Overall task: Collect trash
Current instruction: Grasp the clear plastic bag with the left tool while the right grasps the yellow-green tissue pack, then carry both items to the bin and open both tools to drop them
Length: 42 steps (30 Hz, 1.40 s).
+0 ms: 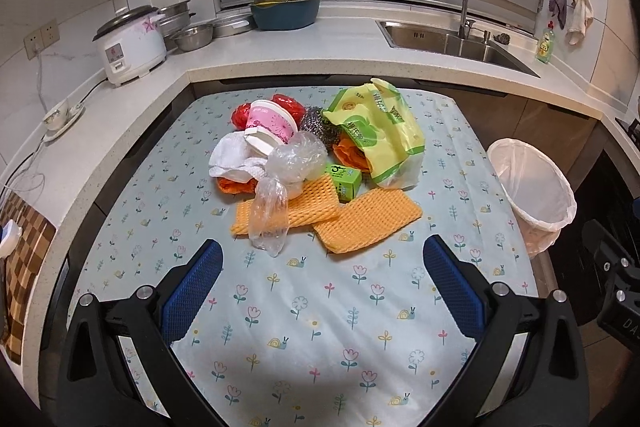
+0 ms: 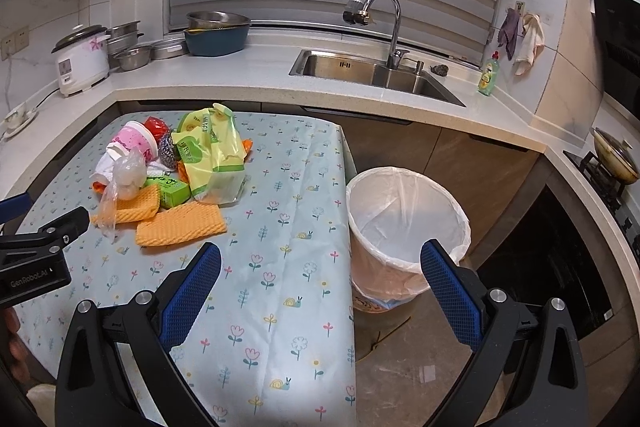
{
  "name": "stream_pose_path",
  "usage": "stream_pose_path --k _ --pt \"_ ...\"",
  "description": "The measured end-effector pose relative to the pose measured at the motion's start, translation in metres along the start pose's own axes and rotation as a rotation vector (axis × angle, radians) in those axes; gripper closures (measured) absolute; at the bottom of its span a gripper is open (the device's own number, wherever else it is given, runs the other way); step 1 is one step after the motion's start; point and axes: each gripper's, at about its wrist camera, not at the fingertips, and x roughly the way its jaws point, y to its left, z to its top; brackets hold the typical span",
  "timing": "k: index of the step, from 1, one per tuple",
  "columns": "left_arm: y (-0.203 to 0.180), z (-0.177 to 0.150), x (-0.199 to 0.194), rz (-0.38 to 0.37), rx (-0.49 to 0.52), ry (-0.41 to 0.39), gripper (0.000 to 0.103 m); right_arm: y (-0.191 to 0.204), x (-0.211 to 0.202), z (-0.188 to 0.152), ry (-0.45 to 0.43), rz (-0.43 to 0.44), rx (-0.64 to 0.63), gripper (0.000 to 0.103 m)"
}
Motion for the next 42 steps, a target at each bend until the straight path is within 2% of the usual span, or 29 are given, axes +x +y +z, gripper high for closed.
stream_pose_path --k 4,10,18,20,24,26,27,29,30,33,35,36,38,42 --pt "0.021 0.007 0.021 0.013 -0.019 0.018 0.007 0.014 0.018 0.012 -0.003 0.020 0.002 0.007" --pt "0.043 0.023 0.062 -0.020 -0.053 0.066 0.007 0.039 0.055 0.032 0.007 0.061 0.009 0.007" --pt "0.047 0.044 0.117 -0.037 -0.035 0.092 0.009 0.075 0.119 0.059 0.048 0.102 -0.008 0.007" --pt "0.047 0.046 0.131 -0.060 -0.025 0.116 0.026 0.084 0.135 0.064 0.057 0.108 -0.014 0.007" --pt "0.052 0.046 0.151 -0.098 -0.034 0.163 0.051 0.098 0.166 0.070 0.085 0.116 -0.017 0.007" --pt "0.054 0.045 0.155 -0.111 -0.033 0.170 0.072 0.104 0.180 0.071 0.109 0.128 -0.011 0.011" --pt "0.055 0.045 0.157 -0.117 -0.035 0.172 0.075 0.106 0.187 0.070 0.121 0.133 -0.009 0.012" --pt "0.058 0.044 0.158 -0.130 -0.037 0.168 0.082 0.113 0.200 0.069 0.138 0.133 -0.015 0.018" --pt "0.059 0.043 0.157 -0.135 -0.037 0.164 0.082 0.115 0.205 0.068 0.145 0.131 -0.021 0.020" --pt "0.062 0.044 0.156 -0.138 -0.040 0.155 0.084 0.121 0.219 0.065 0.181 0.137 -0.023 0.039" --pt "0.064 0.045 0.153 -0.140 -0.041 0.146 0.086 0.122 0.223 0.062 0.200 0.157 -0.013 0.072" --pt "0.065 0.046 0.149 -0.138 -0.042 0.138 0.086 0.122 0.223 0.062 0.200 0.164 -0.007 0.077" --pt "0.064 0.048 0.143 -0.145 -0.044 0.123 0.086 0.119 0.218 0.065 0.185 0.169 0.005 0.096" --pt "0.056 0.057 0.127 -0.166 -0.032 0.086 0.087 0.104 0.198 0.076 0.133 0.162 0.028 0.100"
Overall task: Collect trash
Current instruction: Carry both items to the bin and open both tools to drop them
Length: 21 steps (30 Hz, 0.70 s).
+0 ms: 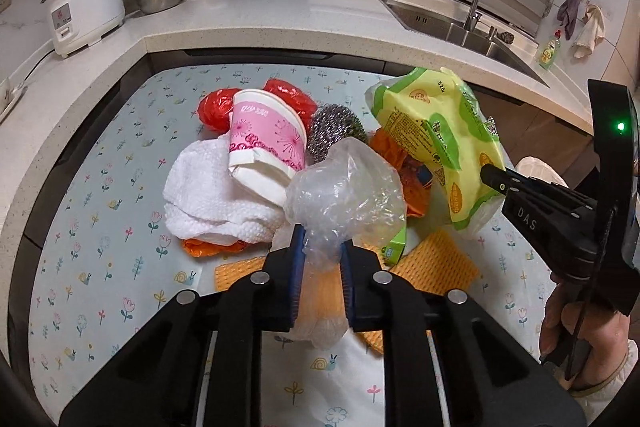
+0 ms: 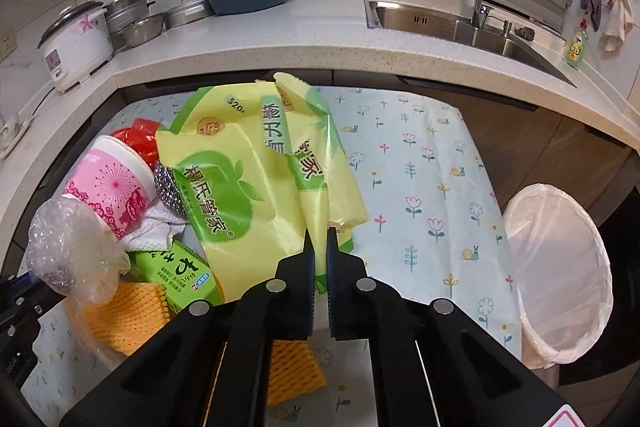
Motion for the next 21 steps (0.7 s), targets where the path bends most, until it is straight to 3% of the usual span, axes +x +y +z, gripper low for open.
stream_pose_path --k 10,21 --pt "-0.074 0.023 -0.028 -0.115 0.111 -0.073 0.087 -0.065 -0.069 0.017 -0.120 -0.102 0.052 0.100" --pt "-0.187 0.033 -0.016 -0.305 0.259 -0.054 0.087 -0.177 -0.107 -0.014 -0.136 -0.259 0.190 0.100"
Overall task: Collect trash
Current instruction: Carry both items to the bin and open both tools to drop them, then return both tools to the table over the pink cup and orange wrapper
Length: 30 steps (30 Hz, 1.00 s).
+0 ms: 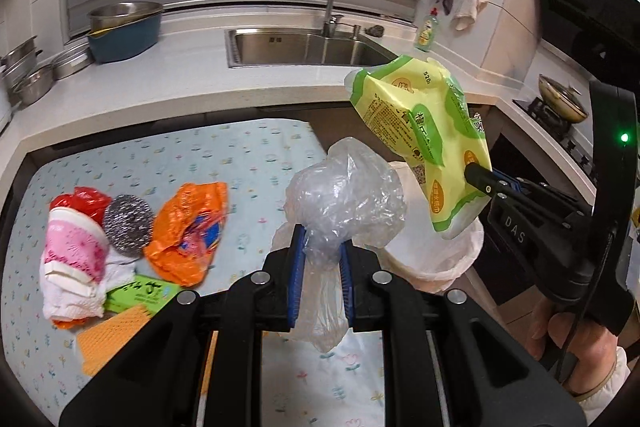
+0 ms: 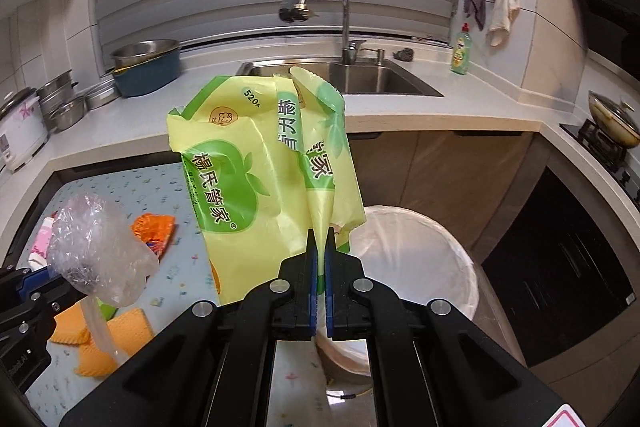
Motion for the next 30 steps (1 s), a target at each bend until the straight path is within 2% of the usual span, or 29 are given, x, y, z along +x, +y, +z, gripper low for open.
stream_pose_path --k 6,10,15,18,20,21,22,25,26,30 --pt "-0.047 0.019 0.045 -0.102 0.073 0.023 0.087 -0.056 0.011 -0.013 0.025 -0.085 0.068 0.100" --pt "-0.074 0.032 0.077 -0.198 0.090 0.052 0.087 -0.080 0.021 -0.019 0.042 -0.134 0.100 0.100" --pt "-0.099 0.040 0.109 -0.256 0.112 0.082 0.086 -0.101 0.038 -0.022 0.065 -0.170 0.137 0.100" --pt "-0.108 0.042 0.123 -0.271 0.127 0.095 0.077 -0.106 0.049 -0.022 0.076 -0.181 0.145 0.100" --pt "-0.109 0.043 0.129 -0.247 0.126 0.097 0.050 -0.107 0.056 -0.020 0.082 -0.178 0.150 0.094" --pt "-0.108 0.044 0.132 -0.232 0.121 0.087 0.048 -0.107 0.058 -0.019 0.077 -0.178 0.153 0.093" --pt "-0.106 0.044 0.132 -0.225 0.117 0.082 0.047 -0.107 0.059 -0.018 0.074 -0.175 0.153 0.089" --pt "-0.094 0.045 0.135 -0.209 0.087 0.089 0.041 -0.099 0.062 -0.013 0.050 -0.182 0.137 0.060" --pt "-0.090 0.046 0.135 -0.196 0.081 0.085 0.041 -0.096 0.062 -0.012 0.040 -0.184 0.131 0.056" --pt "-0.077 0.046 0.128 -0.150 0.070 0.070 0.040 -0.090 0.056 -0.008 0.023 -0.171 0.136 0.054"
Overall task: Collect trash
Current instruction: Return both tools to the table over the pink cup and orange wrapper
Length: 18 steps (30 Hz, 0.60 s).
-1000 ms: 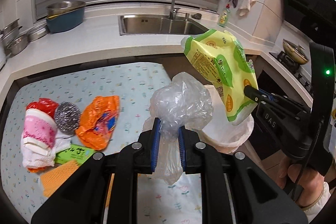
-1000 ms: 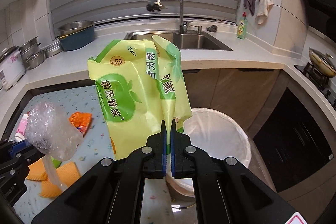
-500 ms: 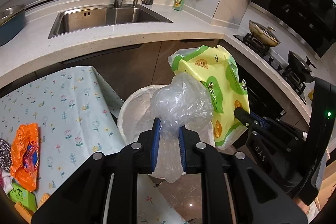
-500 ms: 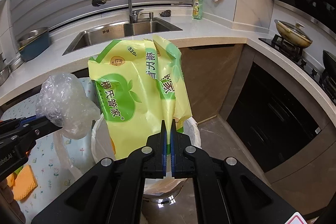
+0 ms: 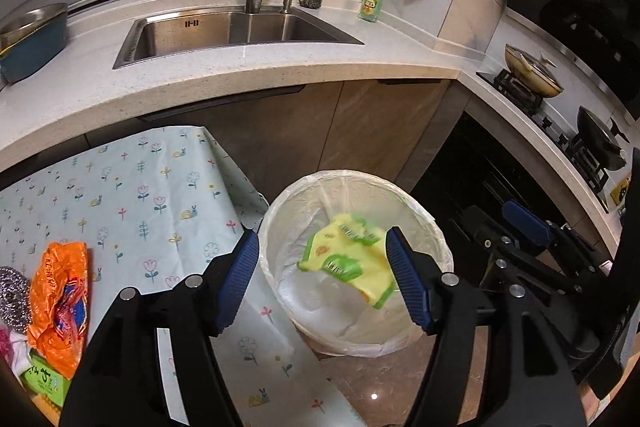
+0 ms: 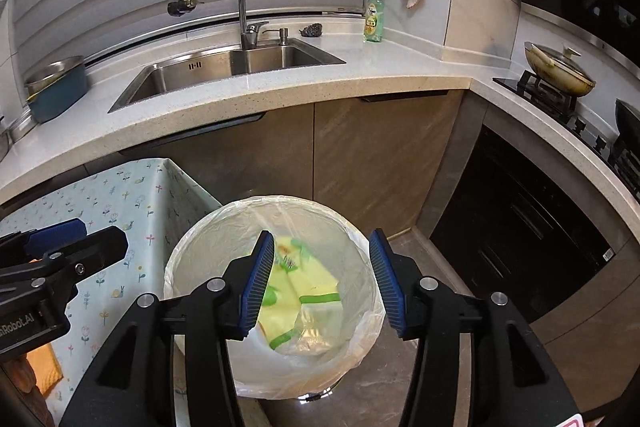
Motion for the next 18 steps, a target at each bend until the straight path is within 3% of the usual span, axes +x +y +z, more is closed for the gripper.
stream_pose_path --k 7,18 --pt "0.020 -0.007 -0.030 0.085 -0.030 -0.041 0.039 0.018 -0.027 -0.001 -0.029 0.043 -0.015 0.047" --pt "0.083 -0.031 -0.100 0.277 -0.118 -0.093 0.037 0.087 -0.077 -0.013 -0.063 0.171 -0.100 0.044"
